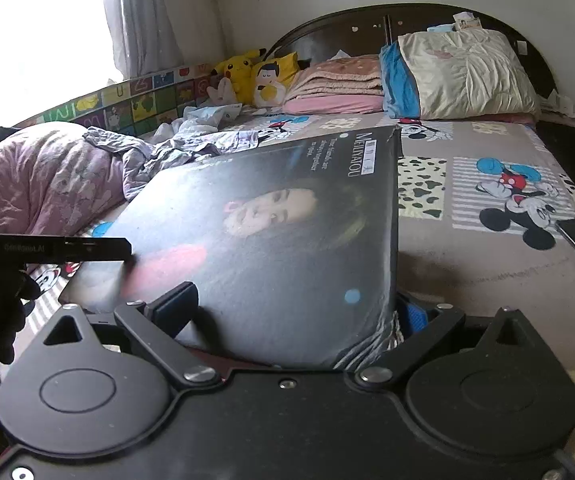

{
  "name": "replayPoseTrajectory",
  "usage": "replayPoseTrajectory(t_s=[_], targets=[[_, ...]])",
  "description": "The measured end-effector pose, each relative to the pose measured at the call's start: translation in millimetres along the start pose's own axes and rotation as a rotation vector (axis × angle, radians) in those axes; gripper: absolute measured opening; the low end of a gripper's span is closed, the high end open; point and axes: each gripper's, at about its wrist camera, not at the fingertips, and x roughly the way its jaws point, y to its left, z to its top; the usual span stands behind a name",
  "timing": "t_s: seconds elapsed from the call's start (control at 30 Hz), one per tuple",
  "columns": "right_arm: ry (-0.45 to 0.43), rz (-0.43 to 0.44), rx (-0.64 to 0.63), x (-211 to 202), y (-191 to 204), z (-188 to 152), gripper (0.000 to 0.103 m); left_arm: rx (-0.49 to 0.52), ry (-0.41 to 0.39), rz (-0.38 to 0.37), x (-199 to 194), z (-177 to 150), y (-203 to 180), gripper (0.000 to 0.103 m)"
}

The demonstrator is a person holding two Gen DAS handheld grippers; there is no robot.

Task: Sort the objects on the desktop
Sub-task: 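Lift the lid with both tools and carry it over the shoebox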

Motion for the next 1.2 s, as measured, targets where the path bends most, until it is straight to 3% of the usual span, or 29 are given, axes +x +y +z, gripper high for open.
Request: replayPoseTrajectory(t_s=[0.7, 1.2], targets=[[0.008, -0.047, 0.061, 75.9, 14.1, 37.9, 0.1, 0.006, 0.04, 0.052, 66.7, 47.9, 53.0, 0.082], [0.014, -0.095, 0.063, 101.6, 6.0, 41.7, 0.1, -0.038, 0.035, 0.039, 98.3, 41.4, 62.4, 0.082]])
